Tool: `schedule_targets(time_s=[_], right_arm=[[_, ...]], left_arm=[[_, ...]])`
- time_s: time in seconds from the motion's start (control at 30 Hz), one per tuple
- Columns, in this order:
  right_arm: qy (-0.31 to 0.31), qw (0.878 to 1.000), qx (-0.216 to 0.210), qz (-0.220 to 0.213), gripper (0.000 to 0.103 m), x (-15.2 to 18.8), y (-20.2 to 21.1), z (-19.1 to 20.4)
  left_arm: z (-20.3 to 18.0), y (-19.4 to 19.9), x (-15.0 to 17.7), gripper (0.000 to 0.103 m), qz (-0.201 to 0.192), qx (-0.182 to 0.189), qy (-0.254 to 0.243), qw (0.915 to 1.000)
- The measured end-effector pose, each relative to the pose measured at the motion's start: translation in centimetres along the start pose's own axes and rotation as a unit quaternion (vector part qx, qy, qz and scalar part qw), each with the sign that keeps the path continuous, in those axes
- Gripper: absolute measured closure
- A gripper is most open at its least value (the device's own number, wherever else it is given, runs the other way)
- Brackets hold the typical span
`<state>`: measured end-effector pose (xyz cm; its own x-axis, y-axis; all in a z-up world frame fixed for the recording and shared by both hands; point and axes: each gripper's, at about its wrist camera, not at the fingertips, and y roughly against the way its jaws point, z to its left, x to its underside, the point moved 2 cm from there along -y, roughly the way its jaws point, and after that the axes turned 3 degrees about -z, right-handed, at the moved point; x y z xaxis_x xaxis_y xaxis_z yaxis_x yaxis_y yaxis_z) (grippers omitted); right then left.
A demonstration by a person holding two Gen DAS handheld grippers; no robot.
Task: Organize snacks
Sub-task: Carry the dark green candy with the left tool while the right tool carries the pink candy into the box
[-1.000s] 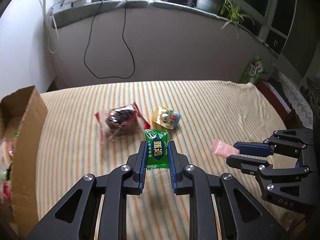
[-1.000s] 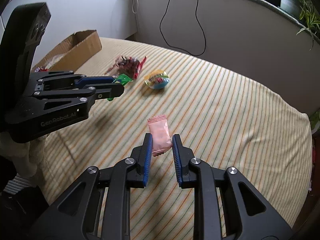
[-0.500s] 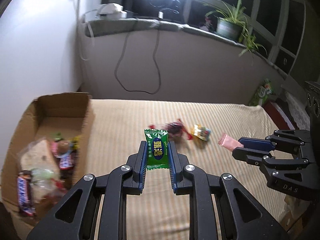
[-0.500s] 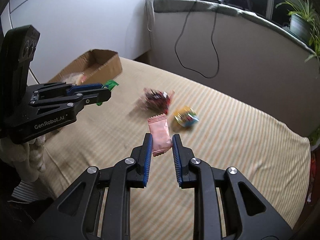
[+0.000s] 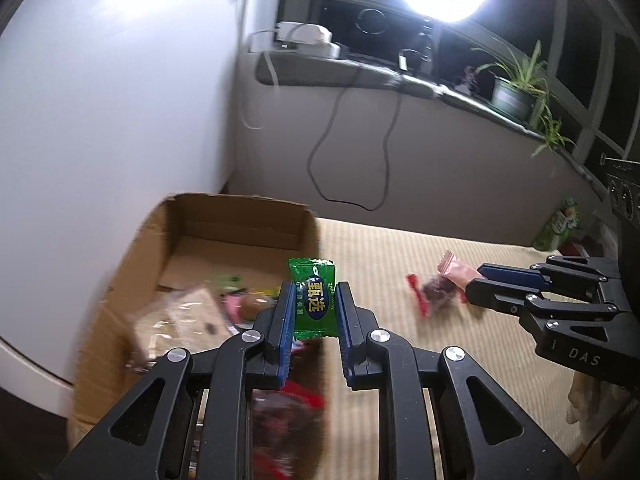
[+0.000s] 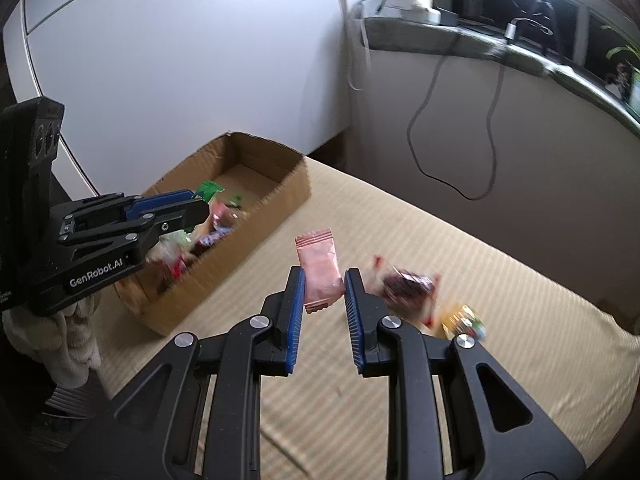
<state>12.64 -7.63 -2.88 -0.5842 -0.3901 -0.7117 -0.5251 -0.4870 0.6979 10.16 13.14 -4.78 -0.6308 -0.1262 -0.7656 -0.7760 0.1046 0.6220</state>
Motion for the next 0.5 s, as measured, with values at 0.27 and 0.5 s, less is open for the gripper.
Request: schedule_targets(time_s=[0.27,0.5], right_arm=[[0.015,1.000,-0.018,0.009,0.082,-2.7,-3.4,3.0],[0.020,0.999,-0.029,0.019,0.082,-4.5,-6.5,4.8]], left_arm=[[4.0,0.0,-0.3,0.085,-0.001,-0.020,0.024,0.9995],[6.2,-0.4,-0.5,0.085,0.003,-0.030,0.036,0.9989]])
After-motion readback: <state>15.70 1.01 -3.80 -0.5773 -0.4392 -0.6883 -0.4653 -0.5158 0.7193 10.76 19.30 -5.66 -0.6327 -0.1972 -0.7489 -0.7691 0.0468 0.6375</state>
